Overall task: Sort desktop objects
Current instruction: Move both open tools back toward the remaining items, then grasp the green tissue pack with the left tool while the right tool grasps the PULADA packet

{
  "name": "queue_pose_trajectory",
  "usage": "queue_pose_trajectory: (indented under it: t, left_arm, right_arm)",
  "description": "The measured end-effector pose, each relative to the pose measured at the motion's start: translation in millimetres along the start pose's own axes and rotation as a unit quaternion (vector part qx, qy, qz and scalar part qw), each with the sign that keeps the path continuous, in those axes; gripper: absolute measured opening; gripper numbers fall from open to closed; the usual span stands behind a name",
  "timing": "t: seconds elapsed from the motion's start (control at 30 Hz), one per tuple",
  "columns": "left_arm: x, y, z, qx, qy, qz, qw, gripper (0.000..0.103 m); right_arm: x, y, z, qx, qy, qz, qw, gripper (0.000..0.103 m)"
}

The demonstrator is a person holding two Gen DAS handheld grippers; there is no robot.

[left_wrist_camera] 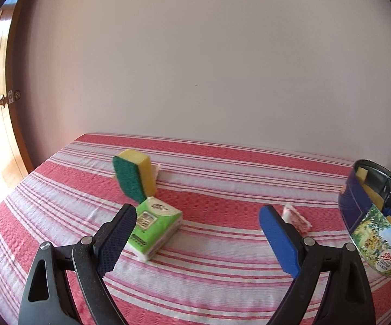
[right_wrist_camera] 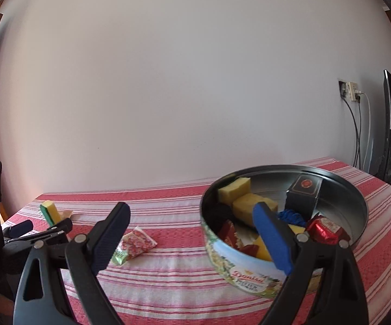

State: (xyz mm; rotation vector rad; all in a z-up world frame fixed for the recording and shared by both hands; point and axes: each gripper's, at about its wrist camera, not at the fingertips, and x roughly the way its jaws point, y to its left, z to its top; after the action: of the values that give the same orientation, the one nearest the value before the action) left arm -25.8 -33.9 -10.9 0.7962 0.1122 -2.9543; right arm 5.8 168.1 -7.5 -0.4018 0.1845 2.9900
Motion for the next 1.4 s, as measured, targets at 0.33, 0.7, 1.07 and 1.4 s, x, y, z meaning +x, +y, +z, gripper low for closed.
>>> queue_pose_trajectory:
  t: [0.33,0.7,1.07,1.4]
  left_arm:
    - [50.4,43.4,8.2,0.005,0.086,0.045,0.9952,0.094]
    - [97.7,49.6,3.0,0.005,0.192,0.012,0.9813,0.094]
    - [92.3,46.1,6.2,0.019,0.175,-0.01,0.9843,0.051]
    - [45.1,48.9,18.1,-0.019,0.045,-0.039,0.998,0.051]
  right_arm:
    - [35.8,42.5,-8.5,0.013,0.079,0.043,0.996,0.093]
    - [49.8,53.6,-12.1,0.013,0.104,0.055,0.993,0.093]
    - [63.7,55.8,-15.1,0.011,0.138,0.054,0.989,0.093]
    - [101.2,63.5,-21.2,0.013,0.207,0.049,0.977,0.093]
